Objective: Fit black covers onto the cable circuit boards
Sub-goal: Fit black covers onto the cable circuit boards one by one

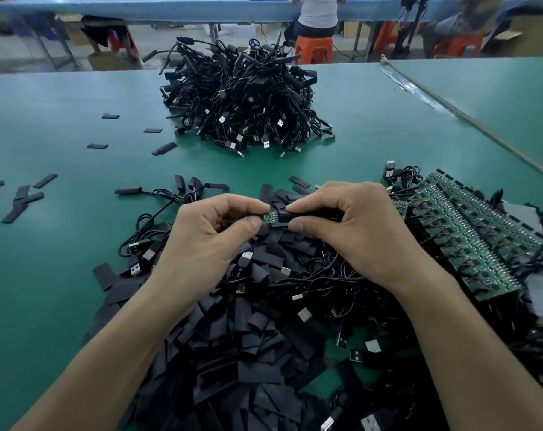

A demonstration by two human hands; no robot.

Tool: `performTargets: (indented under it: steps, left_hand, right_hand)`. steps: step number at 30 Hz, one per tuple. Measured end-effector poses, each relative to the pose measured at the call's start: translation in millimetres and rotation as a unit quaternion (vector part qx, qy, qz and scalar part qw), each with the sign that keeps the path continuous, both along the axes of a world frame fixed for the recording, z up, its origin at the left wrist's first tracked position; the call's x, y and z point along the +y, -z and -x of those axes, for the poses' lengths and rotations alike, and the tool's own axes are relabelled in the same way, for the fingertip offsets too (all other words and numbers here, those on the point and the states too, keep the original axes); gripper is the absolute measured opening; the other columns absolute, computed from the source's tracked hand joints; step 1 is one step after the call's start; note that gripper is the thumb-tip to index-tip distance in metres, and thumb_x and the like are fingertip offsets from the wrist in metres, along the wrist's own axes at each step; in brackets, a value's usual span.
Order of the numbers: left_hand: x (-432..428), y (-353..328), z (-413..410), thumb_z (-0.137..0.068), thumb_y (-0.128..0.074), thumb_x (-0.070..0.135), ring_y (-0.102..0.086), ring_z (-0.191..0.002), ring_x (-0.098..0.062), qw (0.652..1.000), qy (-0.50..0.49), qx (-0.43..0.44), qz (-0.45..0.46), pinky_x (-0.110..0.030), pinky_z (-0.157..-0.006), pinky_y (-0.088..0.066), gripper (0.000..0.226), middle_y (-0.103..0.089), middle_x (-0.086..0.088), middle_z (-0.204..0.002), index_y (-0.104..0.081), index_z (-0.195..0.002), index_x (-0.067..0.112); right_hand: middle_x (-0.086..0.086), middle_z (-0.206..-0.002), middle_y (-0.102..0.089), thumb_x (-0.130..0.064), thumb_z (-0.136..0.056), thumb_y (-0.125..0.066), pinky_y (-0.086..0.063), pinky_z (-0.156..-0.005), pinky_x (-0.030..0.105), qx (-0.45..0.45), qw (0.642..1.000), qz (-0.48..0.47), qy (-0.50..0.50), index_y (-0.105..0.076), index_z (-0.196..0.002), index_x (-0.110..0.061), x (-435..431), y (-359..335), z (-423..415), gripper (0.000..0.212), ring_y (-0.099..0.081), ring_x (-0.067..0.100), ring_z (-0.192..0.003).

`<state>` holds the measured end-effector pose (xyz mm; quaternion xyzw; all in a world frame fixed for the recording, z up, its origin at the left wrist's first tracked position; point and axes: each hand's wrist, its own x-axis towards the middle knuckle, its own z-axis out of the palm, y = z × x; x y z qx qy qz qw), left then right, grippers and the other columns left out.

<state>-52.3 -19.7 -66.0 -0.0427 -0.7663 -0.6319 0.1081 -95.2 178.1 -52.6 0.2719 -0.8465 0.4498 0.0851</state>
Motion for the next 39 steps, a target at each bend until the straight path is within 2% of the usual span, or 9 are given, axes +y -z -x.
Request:
performTargets:
  steps: [7, 13, 19, 25, 27, 28, 32, 36, 39]
  left_hand:
    - [0.4, 0.3, 0.3, -0.089, -0.067, -0.002, -0.054, -0.052, 0.006, 1.000, 0.010, -0.005, 0.025, -0.004, -0.053, -0.039, 0.023, -0.066, 0.018, -0.063, -0.075, -0.089, 0.020]
    - [-1.5, 1.4, 0.4, -0.086, -0.073, 0.005, -0.055, -0.048, -0.001, 0.999, -0.023, -0.045, -0.014, -0.013, -0.046, -0.045, 0.016, -0.072, 0.005, -0.071, -0.071, -0.092, 0.020]
    - [0.2, 1.2, -1.4, -0.083, -0.076, 0.005, -0.064, -0.059, -0.004, 0.998, 0.012, -0.055, -0.002, -0.013, -0.052, -0.047, 0.015, -0.074, 0.002, -0.072, -0.072, -0.086, 0.019]
    - [-0.1, 1.9, -1.2, -0.082, -0.077, 0.010, -0.066, -0.064, -0.011, 0.997, 0.013, -0.068, -0.028, -0.019, -0.054, -0.052, 0.017, -0.077, -0.005, -0.080, -0.068, -0.094, 0.017]
    - [0.7, 1.4, -1.6, -0.086, -0.074, 0.015, -0.068, -0.067, -0.012, 0.996, 0.009, -0.082, -0.025, -0.021, -0.057, -0.054, 0.009, -0.077, -0.006, -0.082, -0.068, -0.093, 0.016]
    - [1.4, 0.7, -1.8, -0.089, -0.070, 0.017, -0.068, -0.065, -0.011, 0.996, 0.003, -0.090, -0.027, -0.020, -0.057, -0.054, 0.004, -0.077, -0.006, -0.080, -0.069, -0.090, 0.014]
    - [1.4, -0.2, -0.8, -0.095, -0.063, 0.016, -0.064, -0.057, -0.009, 0.994, -0.020, -0.105, -0.031, -0.016, -0.053, -0.051, 0.020, -0.076, -0.007, -0.073, -0.070, -0.077, 0.009]
    - [1.2, -2.9, -1.9, -0.094, -0.064, 0.014, -0.063, -0.056, -0.007, 0.994, -0.013, -0.108, -0.030, -0.015, -0.053, -0.051, 0.017, -0.075, -0.007, -0.072, -0.070, -0.079, 0.008]
    - [2.3, -3.9, -3.3, -0.093, -0.065, 0.014, -0.063, -0.054, -0.008, 0.994, -0.006, -0.107, -0.016, -0.017, -0.055, -0.051, 0.016, -0.075, -0.005, -0.070, -0.070, -0.079, 0.009]
  right_hand:
    - [-0.013, -0.089, -0.072, -0.022, -0.076, -0.085, -0.045, -0.077, 0.009, 0.007, 0.999, -0.038, -0.009, -0.079, -0.101, -0.021, 1.2, -1.4, -0.7, 0.026, -0.066, 0.000, -0.085]
    - [-0.014, -0.089, -0.072, -0.024, -0.077, -0.084, -0.045, -0.078, 0.009, -0.001, 0.999, -0.034, -0.023, -0.079, -0.101, -0.023, 3.7, 1.3, 0.7, 0.025, -0.066, -0.001, -0.085]
    - [-0.015, -0.088, -0.071, -0.023, -0.079, -0.083, -0.044, -0.076, 0.011, 0.004, 0.999, -0.037, -0.034, -0.079, -0.103, -0.024, 1.6, 3.6, 0.8, 0.025, -0.065, 0.000, -0.085]
    - [-0.011, -0.091, -0.072, -0.020, -0.082, -0.080, -0.048, -0.080, 0.015, 0.029, 0.998, -0.038, -0.031, -0.078, -0.105, -0.022, -1.9, 4.6, -0.5, 0.023, -0.066, 0.001, -0.087]
    - [-0.009, -0.091, -0.072, -0.018, -0.082, -0.080, -0.049, -0.080, 0.014, 0.045, 0.998, -0.032, -0.017, -0.078, -0.104, -0.020, -1.5, 4.2, -0.4, 0.022, -0.066, 0.002, -0.087]
    - [-0.007, -0.091, -0.073, -0.017, -0.082, -0.080, -0.049, -0.080, 0.014, 0.051, 0.998, -0.029, -0.012, -0.079, -0.103, -0.019, -1.3, 4.0, -0.2, 0.021, -0.066, 0.003, -0.086]
    - [-0.005, -0.091, -0.074, -0.017, -0.082, -0.080, -0.051, -0.080, 0.019, 0.058, 0.998, -0.028, -0.007, -0.079, -0.102, -0.017, -1.7, 2.9, -0.9, 0.019, -0.067, 0.004, -0.086]
    - [-0.006, -0.091, -0.073, -0.018, -0.082, -0.080, -0.050, -0.080, 0.014, 0.060, 0.997, -0.036, -0.012, -0.078, -0.103, -0.017, -1.6, 3.3, -1.3, 0.021, -0.066, 0.003, -0.087]
    - [-0.005, -0.092, -0.074, -0.020, -0.081, -0.081, -0.050, -0.082, 0.020, 0.063, 0.997, -0.044, -0.023, -0.078, -0.104, -0.017, -3.8, 4.3, -1.9, 0.023, -0.067, 0.006, -0.088]
